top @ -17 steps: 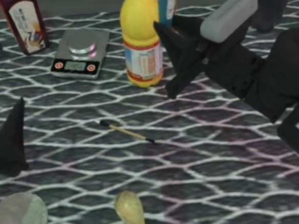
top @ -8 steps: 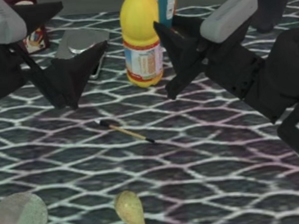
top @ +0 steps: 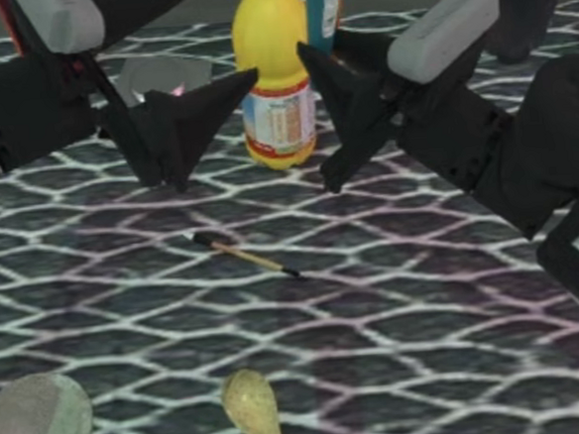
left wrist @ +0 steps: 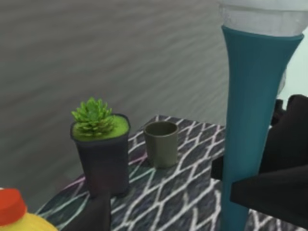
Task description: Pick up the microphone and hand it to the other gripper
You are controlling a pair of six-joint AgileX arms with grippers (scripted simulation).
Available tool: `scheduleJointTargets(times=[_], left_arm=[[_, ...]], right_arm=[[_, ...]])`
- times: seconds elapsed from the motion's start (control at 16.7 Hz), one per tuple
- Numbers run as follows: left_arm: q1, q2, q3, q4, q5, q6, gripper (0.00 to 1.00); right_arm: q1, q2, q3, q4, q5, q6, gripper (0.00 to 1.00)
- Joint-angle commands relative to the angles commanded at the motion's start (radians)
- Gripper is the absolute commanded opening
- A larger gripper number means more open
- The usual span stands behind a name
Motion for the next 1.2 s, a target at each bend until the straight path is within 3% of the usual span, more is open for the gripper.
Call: scheduleJointTargets(times=[0.3,0.78,1.08,1.2], left_arm=[[-0.022,0.035,0.027,0.008,-0.023,-0.001,1.0],[-0.202,0.301,0.239,0.071,-0.197,-0.01,1.0],[-0.216,0.319,0.254,0.075,-0.21,-0.01,1.0],[-0.216,0.319,0.254,0.075,-0.21,-0.01,0.85]], right_arm=[[0.0,0.0,0.0,0.0,0.0,0.0,0.0],[0.0,0.0,0.0,0.0,0.0,0.0,0.0],[0.0,0.0,0.0,0.0,0.0,0.0,0.0],[0.0,0.0,0.0,0.0,0.0,0.0,0.0]])
